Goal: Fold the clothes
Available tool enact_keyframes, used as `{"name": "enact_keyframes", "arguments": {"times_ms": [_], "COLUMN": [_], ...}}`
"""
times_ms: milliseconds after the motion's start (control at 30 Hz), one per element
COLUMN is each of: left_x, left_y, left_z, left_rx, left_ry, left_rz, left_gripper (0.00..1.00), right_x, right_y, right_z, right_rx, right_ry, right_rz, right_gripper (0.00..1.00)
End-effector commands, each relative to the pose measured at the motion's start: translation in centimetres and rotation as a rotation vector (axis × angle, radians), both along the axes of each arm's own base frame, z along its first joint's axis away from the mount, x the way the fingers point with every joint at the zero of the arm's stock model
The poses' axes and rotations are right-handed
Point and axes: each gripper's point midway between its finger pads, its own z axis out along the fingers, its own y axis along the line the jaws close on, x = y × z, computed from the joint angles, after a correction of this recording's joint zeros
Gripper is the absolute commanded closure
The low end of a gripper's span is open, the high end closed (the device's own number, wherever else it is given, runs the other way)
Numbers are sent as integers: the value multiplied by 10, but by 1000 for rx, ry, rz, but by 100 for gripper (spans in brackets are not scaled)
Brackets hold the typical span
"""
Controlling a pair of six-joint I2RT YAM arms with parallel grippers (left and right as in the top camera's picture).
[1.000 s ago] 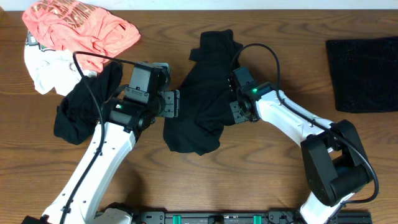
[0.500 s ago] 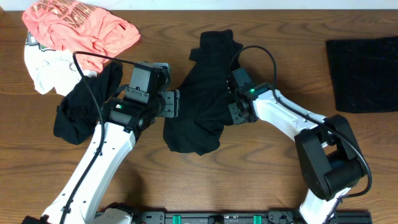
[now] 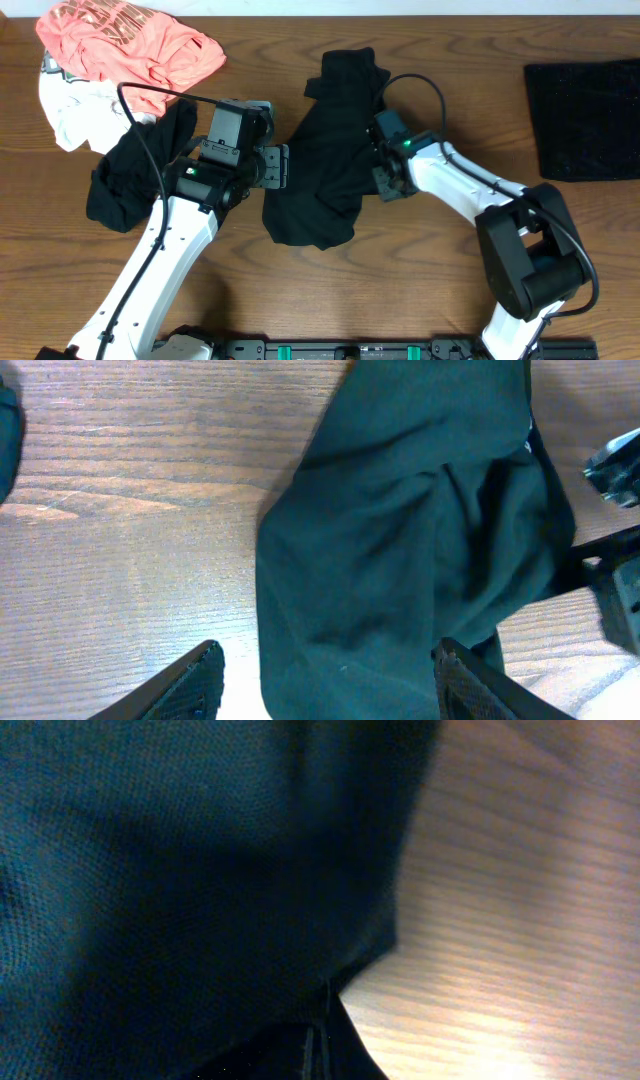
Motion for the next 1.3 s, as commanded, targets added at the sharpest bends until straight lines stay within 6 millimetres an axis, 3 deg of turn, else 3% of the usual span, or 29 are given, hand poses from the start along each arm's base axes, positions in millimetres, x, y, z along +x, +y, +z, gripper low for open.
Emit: {"name": "enact_keyframes", "arguments": {"times_ms": [0,233,400,600,900,933,967,1000,1033,1067,1100,1267], "left_x": [2,2,2,2,1,1,1,1,1,1,0,-3], "left_y": [-2,-2,-1,-1,-1,-1,-1,-1,-1,-2,-3,-9], "left_z": [2,2,1,1,1,1,1,1,1,1,1,1], "left_rx": [-4,-4,-3,-3,-2,-2,-2,-3,-3,-7,-11,-38], "left_ry": [-1,-1,0,1,4,4,4,4,4,5,6,22], "left_rz": [2,2,2,2,2,2,2,2,2,-1,-4,-25], "left_gripper": [32,32,32,32,32,32,32,32,32,32,32,32], "right_x": [39,82,103,118,128,126,124,121,117,113,109,85], "right_y": [-23,-54,-79,-116,-173,-178,-183,-185,-184,-179,-174,-128], "right_z": [52,145,188,202,204,204,202,200,198,194,191,179], "right_rx": [-18,-19,-65,-124,-84,-74,-63,-52,-34,-10,16,202], "right_ry": [-136,-271,-344,-381,-419,-417,-411,-401,-384,-363,-341,-216], "right_rz": [-56,6,77,114,-30,-70,-107,-138,-145,-137,-127,-51], "right_gripper": [99,99,99,99,99,88,48,25,10,2,1,1]}}
